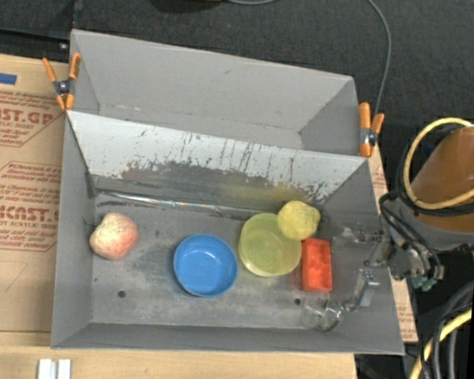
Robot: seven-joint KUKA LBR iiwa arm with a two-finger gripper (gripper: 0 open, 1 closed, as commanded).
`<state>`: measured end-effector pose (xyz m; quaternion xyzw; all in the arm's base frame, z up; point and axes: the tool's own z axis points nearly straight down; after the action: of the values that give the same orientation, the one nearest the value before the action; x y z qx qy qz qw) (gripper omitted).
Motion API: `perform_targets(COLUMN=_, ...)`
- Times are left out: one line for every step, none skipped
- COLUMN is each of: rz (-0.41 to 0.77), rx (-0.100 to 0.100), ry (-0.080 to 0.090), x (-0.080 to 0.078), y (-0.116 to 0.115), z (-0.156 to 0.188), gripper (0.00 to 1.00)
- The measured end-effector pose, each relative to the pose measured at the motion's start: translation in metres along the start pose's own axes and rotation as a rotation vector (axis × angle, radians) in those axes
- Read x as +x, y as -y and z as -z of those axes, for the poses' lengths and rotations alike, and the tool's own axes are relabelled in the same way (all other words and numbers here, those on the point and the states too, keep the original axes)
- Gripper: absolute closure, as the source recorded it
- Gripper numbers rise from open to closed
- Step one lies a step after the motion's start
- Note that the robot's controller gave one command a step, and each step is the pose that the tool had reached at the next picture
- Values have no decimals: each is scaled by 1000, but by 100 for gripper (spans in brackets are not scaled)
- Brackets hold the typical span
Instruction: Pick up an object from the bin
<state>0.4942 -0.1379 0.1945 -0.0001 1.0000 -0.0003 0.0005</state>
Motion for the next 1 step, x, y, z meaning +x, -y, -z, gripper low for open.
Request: perform_targets(rz=0, rx=0, ry=0, x=0, y=0, z=0, gripper=0)
